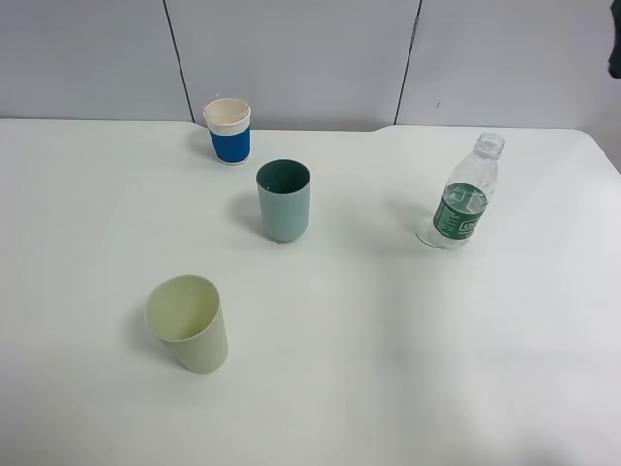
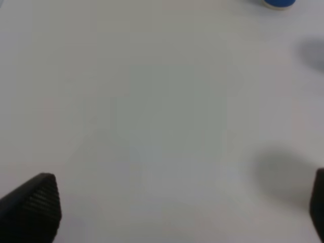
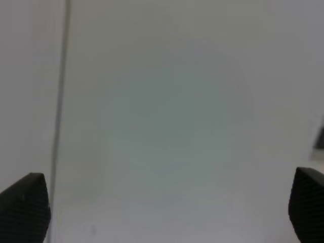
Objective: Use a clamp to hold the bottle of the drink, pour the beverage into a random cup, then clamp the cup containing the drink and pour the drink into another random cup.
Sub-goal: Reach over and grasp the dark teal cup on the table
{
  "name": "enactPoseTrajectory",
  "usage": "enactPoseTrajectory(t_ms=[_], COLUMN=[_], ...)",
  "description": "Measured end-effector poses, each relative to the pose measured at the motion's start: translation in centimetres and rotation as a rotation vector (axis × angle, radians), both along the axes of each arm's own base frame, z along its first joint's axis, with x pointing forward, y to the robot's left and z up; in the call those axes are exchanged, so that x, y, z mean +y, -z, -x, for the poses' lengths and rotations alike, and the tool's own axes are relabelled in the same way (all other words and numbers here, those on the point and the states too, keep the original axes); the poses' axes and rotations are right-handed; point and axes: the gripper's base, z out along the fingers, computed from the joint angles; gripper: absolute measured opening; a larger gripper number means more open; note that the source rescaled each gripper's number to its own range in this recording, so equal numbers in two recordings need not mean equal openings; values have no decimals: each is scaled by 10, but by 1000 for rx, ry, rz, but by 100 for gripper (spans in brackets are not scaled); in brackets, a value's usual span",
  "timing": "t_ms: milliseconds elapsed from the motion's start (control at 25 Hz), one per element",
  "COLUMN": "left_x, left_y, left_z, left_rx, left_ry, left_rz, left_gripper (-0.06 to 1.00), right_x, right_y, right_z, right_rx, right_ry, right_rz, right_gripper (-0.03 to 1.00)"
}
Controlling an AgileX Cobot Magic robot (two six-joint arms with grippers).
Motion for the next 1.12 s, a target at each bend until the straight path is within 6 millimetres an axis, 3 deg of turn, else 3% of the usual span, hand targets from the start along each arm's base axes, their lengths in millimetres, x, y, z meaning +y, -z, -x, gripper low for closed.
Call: enactPoseTrajectory(t_ms=[160, 480, 880, 1120], left_x=[0, 0, 0, 0], left_y=[0, 0, 0, 0], left_z=[0, 0, 0, 0], left_rx=[1, 1, 1, 1], left_ry=[0, 0, 0, 0], left_rz=[0, 0, 0, 0], left_gripper=[100, 100, 100, 100], right_x=[-10, -12, -6, 9], right_y=[-8, -26, -18, -22], right_z=[12, 37, 35, 34], right_rx=[-20, -114, -22, -24], right_ry=[66, 44, -16, -169], right_rz=[22, 59, 152, 229], right_gripper=[94, 94, 94, 94])
